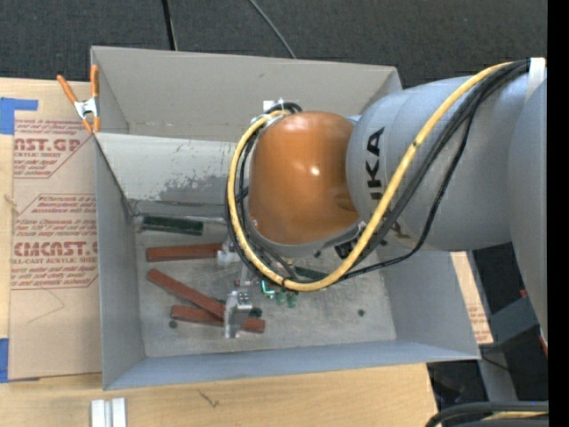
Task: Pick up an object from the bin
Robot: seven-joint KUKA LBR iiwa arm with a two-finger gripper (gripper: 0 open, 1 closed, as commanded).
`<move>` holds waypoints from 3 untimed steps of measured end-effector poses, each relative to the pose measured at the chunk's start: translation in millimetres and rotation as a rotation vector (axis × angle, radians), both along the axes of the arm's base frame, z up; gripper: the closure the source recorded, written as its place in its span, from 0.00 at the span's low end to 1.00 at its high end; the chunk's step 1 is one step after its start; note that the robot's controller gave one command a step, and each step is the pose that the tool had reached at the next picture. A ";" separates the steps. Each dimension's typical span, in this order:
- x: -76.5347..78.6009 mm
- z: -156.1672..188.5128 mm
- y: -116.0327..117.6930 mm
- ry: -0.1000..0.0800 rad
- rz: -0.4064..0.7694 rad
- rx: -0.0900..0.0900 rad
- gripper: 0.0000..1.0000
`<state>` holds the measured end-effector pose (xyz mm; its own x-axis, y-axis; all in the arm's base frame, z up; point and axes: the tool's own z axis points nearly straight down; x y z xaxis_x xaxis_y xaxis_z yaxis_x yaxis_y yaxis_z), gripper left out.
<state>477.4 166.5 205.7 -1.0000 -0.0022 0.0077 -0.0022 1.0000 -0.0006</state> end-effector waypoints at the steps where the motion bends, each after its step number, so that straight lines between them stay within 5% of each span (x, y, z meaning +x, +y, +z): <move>1: 2.0 4.0 -1.0 -0.008 -0.002 0.001 0.00; 3: 3.7 -100.2 -10.9 -0.004 -0.118 0.000 0.00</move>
Offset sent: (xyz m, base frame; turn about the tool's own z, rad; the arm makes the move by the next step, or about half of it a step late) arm 0.0093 -0.0189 -0.1357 0.2203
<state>481.1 155.6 105.5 -0.9933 0.1152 0.0037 0.1152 0.9933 -0.0008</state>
